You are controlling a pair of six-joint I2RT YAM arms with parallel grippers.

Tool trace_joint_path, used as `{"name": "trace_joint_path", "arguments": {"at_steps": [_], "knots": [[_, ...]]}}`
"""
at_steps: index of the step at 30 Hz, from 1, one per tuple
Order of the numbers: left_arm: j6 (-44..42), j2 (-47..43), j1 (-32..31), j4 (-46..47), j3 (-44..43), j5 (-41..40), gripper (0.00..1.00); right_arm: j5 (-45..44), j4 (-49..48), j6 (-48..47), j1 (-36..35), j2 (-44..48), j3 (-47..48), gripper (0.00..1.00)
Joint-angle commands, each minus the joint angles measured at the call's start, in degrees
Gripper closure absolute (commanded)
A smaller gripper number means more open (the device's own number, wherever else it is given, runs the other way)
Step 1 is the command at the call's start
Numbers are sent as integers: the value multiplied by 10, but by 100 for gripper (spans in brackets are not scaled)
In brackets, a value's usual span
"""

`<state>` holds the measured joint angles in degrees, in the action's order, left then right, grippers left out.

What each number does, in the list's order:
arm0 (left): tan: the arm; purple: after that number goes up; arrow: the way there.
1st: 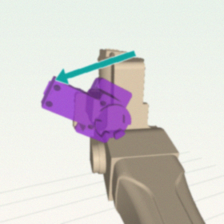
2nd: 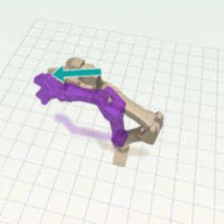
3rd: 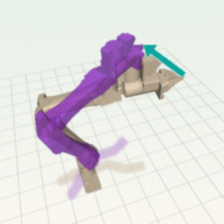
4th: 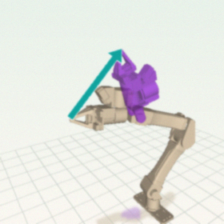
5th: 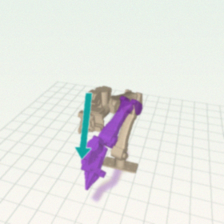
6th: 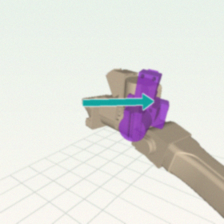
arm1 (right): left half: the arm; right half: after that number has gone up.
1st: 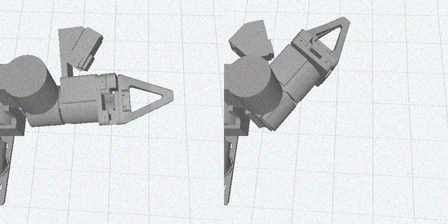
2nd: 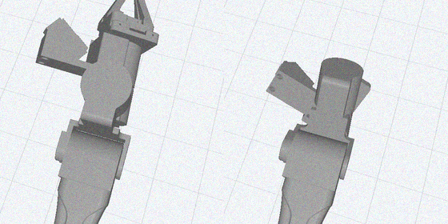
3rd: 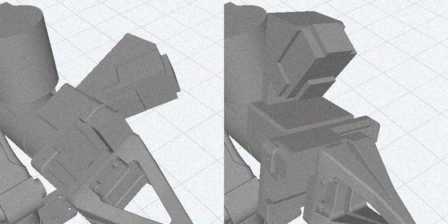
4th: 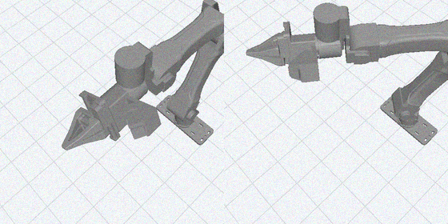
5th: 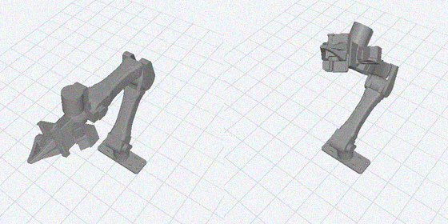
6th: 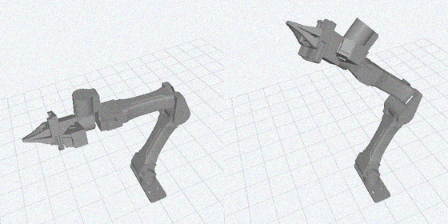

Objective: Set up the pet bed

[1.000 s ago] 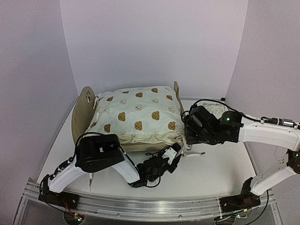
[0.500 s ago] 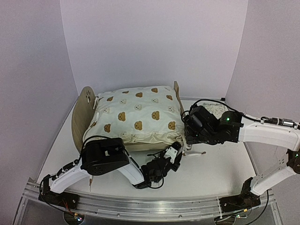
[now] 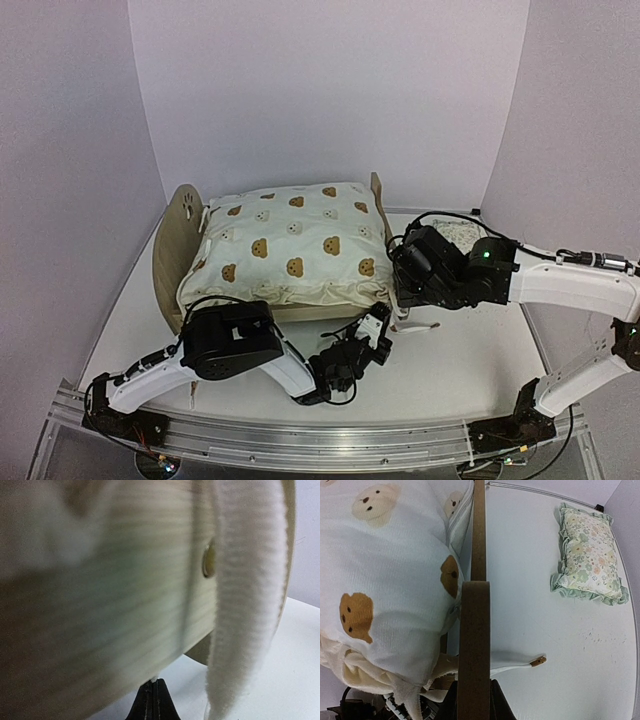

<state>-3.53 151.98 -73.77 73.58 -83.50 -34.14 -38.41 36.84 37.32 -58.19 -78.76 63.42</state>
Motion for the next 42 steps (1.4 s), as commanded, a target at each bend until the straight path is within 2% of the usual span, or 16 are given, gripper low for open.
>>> {"name": "trace_joint_path", "arguments": {"at_steps": [1,42], "knots": [[30,6,27,-1,-17,-42,100,32,-135,46,-31,45,33,100],[66,-6,25,-27,-5,1,100,3,-135,50,-32,55,6,100]]}}
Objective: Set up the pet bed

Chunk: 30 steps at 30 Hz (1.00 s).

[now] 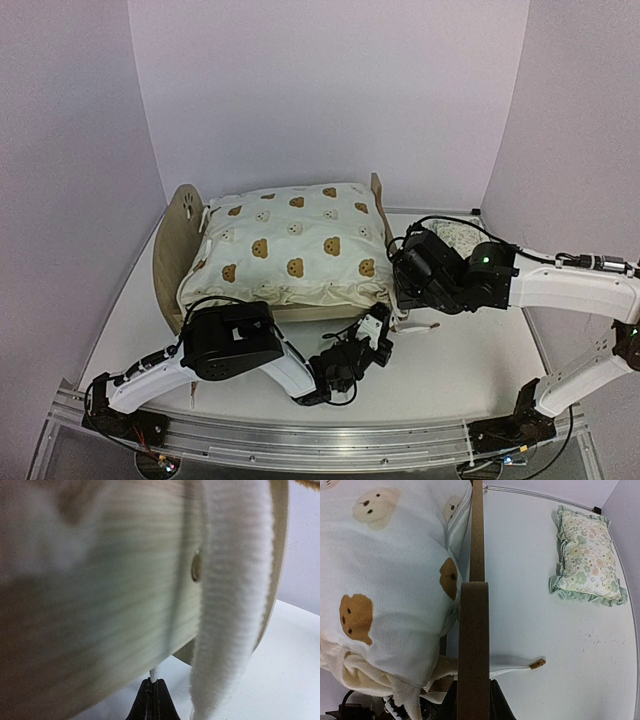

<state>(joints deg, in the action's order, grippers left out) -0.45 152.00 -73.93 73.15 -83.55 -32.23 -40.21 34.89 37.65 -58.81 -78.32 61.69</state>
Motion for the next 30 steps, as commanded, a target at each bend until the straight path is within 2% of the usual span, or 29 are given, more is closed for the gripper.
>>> {"name": "trace_joint_path", "arguments": {"at_steps": [1,13,30], "knots": [[36,-6,26,-23,-5,-18,100,21,-116,48,-26,51,23,100],[44,-13,22,-29,8,-11,100,18,-116,45,-26,50,22,100],[63,-49,3,-52,81,4,100,9,-118,41,-27,48,13,100]]}}
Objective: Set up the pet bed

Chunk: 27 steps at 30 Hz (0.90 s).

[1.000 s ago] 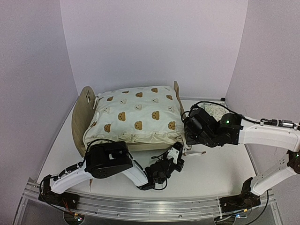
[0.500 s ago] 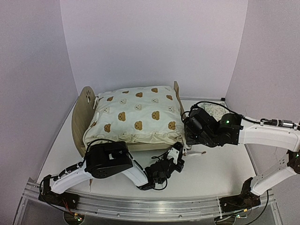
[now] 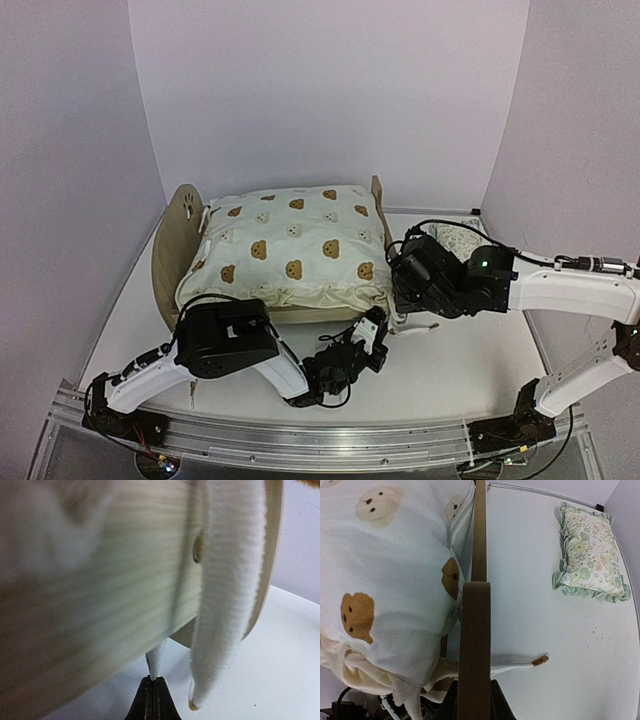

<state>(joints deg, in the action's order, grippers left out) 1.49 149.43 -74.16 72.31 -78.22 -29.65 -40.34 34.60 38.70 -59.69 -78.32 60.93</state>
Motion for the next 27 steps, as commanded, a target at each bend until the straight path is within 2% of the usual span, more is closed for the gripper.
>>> {"name": "trace_joint_path", "arguments": {"at_steps": [1,14,27], "knots": [[46,-23,5,-45,31,-22,100,11,-116,30,-17,47,21,100],[71,-48,-12,-71,71,-8,100,-19,-118,12,-17,36,25,100],[89,-93,-58,-105,143,20,100,-49,-119,1,-17,2,35,100]]}}
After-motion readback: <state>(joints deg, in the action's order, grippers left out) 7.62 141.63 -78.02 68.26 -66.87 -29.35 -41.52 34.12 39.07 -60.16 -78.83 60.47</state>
